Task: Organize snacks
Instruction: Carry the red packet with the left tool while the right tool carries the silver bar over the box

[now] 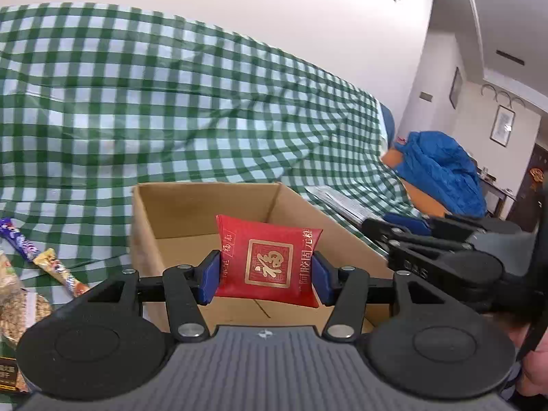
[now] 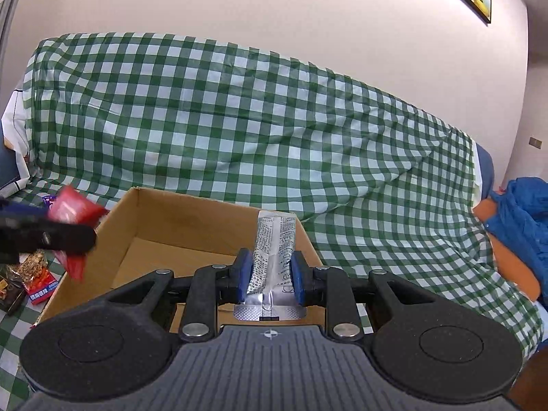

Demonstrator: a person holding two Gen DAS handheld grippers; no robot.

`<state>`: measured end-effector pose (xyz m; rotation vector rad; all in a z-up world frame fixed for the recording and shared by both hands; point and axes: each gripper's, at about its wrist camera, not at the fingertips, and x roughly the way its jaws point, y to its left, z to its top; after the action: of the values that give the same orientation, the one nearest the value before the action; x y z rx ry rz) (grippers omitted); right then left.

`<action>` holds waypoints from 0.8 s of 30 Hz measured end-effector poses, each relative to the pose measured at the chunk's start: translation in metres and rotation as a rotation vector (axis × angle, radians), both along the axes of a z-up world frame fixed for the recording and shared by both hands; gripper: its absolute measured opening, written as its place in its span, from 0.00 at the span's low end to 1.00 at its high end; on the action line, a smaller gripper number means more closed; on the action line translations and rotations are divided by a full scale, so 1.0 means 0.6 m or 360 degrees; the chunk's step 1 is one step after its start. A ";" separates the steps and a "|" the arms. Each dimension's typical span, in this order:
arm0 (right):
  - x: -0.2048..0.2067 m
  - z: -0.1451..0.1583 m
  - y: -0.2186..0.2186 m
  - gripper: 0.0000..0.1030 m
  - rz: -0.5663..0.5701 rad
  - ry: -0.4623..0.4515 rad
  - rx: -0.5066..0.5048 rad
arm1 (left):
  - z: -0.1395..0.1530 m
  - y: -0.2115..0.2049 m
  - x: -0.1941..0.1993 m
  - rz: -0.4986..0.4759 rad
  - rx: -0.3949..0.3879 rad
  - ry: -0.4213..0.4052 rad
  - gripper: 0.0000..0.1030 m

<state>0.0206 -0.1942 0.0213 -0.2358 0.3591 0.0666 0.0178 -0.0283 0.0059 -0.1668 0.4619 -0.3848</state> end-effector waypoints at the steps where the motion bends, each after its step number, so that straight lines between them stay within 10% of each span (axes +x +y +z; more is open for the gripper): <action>1: 0.001 0.001 0.000 0.26 -0.0002 -0.0001 0.0002 | -0.001 -0.004 -0.001 -0.0007 0.0000 -0.0001 0.58; 24: 0.012 0.001 0.000 0.26 -0.0030 -0.0017 -0.0023 | -0.005 -0.023 -0.006 -0.0073 0.0003 -0.0020 0.58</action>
<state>0.0279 -0.1941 0.0217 -0.2468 0.3515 0.0441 0.0142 -0.0422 0.0027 -0.1524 0.4545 -0.4300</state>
